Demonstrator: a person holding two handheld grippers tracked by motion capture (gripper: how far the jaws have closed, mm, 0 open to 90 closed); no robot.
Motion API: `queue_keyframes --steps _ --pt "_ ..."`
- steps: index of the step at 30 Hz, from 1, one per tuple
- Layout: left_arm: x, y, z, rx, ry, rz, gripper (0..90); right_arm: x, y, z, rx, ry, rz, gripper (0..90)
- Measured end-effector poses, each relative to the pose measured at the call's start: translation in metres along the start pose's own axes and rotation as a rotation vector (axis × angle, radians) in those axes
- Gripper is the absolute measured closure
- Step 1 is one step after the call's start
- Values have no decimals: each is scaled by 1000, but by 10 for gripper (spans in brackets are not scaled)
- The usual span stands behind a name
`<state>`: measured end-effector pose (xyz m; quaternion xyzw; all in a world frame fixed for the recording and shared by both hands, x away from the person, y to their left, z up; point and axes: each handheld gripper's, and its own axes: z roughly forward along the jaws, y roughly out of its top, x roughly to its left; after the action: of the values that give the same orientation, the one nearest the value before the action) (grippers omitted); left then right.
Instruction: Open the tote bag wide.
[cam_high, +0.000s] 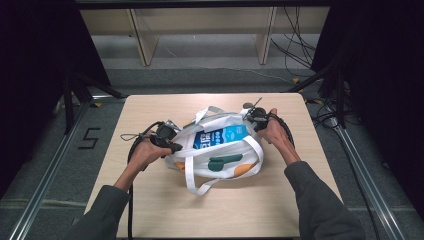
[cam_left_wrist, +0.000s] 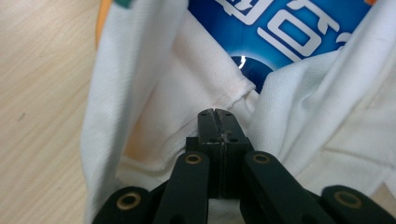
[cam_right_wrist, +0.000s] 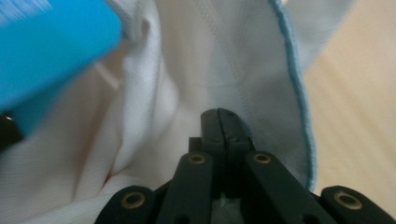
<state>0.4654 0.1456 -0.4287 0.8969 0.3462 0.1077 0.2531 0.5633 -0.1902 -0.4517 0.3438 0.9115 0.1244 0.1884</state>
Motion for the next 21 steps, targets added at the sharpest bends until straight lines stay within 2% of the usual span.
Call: queue_keyframes --steps 1,2,4,6,7,8,9,10,11,13,15,16,18,19,20,21 --pt "-3 3 -1 1 9 4 892 2 4 -10 -15 -6 14 900" --pt "-5 8 -2 -29 8 1 890 3 7 -23 -51 -1 21 900" --pt "-12 17 -5 -105 -38 -20 884 7 11 -50 -157 40 11 900" --pt "-24 25 -5 -113 -93 12 873 19 12 -68 -247 155 -28 900" --pt "-33 27 -2 -112 -113 26 872 38 6 -78 -278 226 -64 900" --pt "-39 27 0 -96 -119 55 872 38 6 -78 -278 226 -64 900" --pt "-47 25 3 -87 -114 80 873 44 2 -80 -277 257 -83 900" --pt "-52 20 4 -60 -122 118 886 59 -14 -82 -256 295 -130 900" --pt "-54 16 6 -60 -127 110 886 59 -14 -82 -256 295 -130 900" --pt "-53 4 12 -61 -130 75 893 66 -31 -78 -248 333 -122 900" --pt "-49 -7 20 -85 -175 22 893 70 -44 -73 -223 347 -112 900" --pt "-48 -10 22 -94 -181 6 893 74 -50 -68 -211 353 -108 900" --pt "-48 -10 20 -107 -182 4 893 81 -54 -61 -205 347 -130 900" --pt "-48 -9 19 -115 -177 14 891 80 -52 -67 -213 346 -110 900" --pt "-47 -8 16 -123 -171 -3 891 80 -52 -67 -213 346 -110 900" --pt "-45 -6 13 -127 -172 -7 881 76 -49 -71 -246 328 -112 900"
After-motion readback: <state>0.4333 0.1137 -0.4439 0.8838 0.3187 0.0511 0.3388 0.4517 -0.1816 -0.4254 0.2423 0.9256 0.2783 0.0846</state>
